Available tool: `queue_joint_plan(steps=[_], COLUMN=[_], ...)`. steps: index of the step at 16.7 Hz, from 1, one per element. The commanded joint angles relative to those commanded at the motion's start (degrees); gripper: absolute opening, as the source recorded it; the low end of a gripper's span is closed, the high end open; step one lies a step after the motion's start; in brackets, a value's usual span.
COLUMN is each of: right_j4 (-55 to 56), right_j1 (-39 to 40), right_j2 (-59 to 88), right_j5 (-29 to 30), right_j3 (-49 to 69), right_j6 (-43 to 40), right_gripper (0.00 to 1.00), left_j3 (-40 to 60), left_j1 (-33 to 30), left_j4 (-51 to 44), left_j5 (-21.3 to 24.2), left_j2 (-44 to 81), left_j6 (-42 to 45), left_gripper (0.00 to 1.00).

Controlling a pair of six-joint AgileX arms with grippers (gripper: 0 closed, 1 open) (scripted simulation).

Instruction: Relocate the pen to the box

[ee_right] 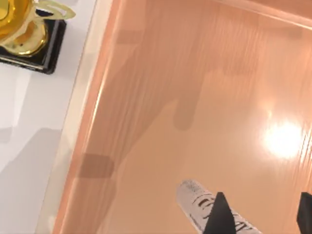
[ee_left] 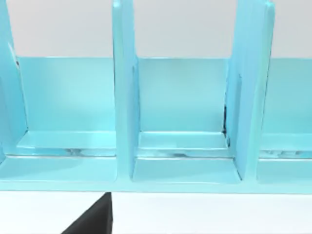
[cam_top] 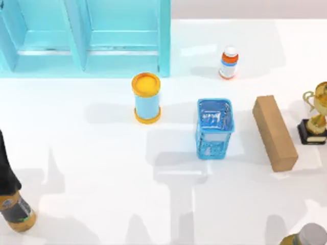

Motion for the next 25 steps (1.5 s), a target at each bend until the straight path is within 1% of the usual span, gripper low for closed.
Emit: queue_joint_plan(steps=[2,6,19,20,25], right_j4=[1.85,1.92,1.92,1.92,1.92], right_j1=[0.30,0.31,0.31,0.31,0.31], right_j2=[-0.09,-0.09,-0.09,-0.09,-0.09], right_j5=[0.17,0.18,0.18,0.18,0.18], right_j3=[-1.85,-1.92,-1.92,-1.92,-1.92], right_j6=[-0.04,-0.05,-0.05,-0.05,-0.05], right_gripper=[0.00,0.00,0.98,1.00,1.00], left_j3=[0.00,0.00,0.00,0.00,0.00], left_j1=[0.00,0.00,0.00,0.00,0.00], left_j4=[0.00,0.00,0.00,0.00,0.00], left_j5=[0.00,0.00,0.00,0.00,0.00], left_j2=[0.00,0.00,0.00,0.00,0.00], left_j6=[0.00,0.00,0.00,0.00,0.00], left_gripper=[1.00,1.00,1.00,1.00,1.00])
